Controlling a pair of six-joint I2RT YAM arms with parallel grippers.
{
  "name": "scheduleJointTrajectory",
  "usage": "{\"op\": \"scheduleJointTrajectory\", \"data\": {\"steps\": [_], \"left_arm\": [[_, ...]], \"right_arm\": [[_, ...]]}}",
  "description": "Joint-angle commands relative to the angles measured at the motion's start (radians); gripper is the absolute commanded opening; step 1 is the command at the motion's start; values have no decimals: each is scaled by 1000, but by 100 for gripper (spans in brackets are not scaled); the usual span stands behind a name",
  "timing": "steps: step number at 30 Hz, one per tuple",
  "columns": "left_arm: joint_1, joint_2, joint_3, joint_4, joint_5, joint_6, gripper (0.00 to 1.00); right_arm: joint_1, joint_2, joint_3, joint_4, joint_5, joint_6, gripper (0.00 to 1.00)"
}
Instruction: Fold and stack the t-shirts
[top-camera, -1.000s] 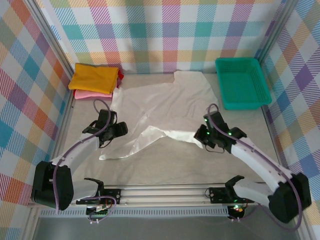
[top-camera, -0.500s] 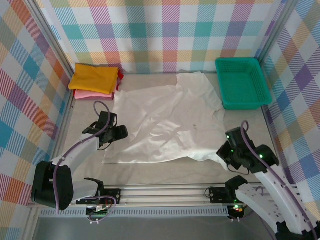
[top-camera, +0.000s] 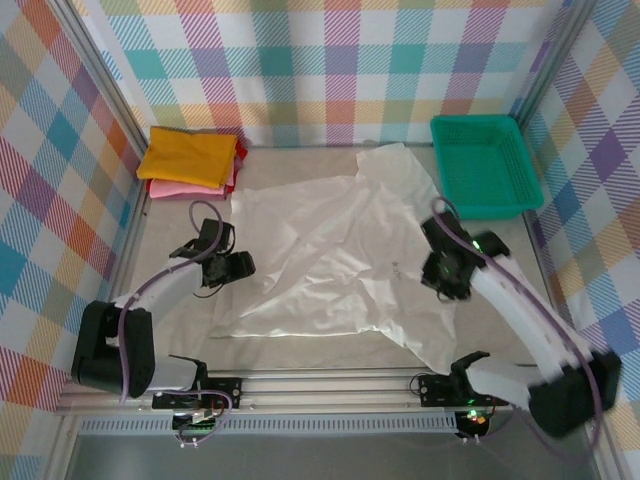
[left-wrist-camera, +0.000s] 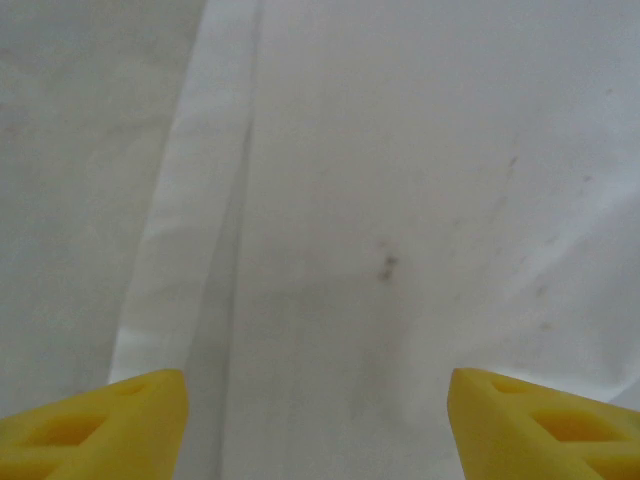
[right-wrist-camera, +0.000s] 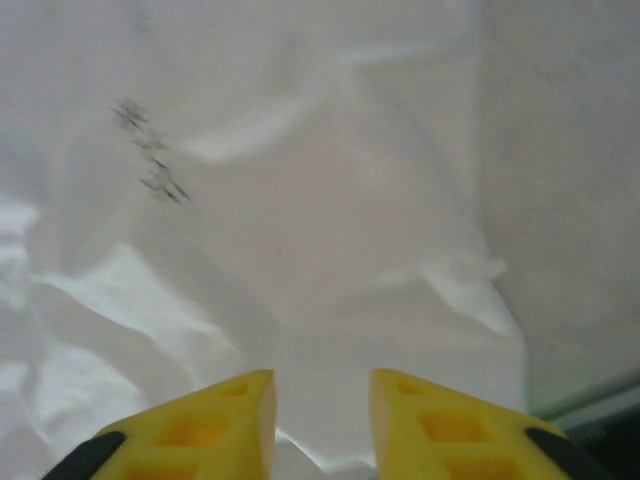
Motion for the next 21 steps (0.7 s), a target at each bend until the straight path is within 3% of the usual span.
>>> {"op": "scheduleJointTrajectory", "data": {"steps": [1, 3, 9, 14, 21], "left_arm": [[10, 104, 124, 86, 40, 29, 61], [9, 217, 245, 74, 56, 44, 50], [30, 559, 568, 11, -19, 63, 21], [70, 785, 782, -47, 16, 22, 11], [106, 985, 1014, -99, 38, -33, 11]], "right_arm": [[-4, 256, 124, 250, 7, -216, 10], [-39, 407, 219, 353, -8, -243, 3], [-151, 848, 619, 337, -134, -304, 0], [-194, 1104, 905, 263, -224, -285, 0], [-226, 1432, 1355, 123, -280, -257, 0]]}}
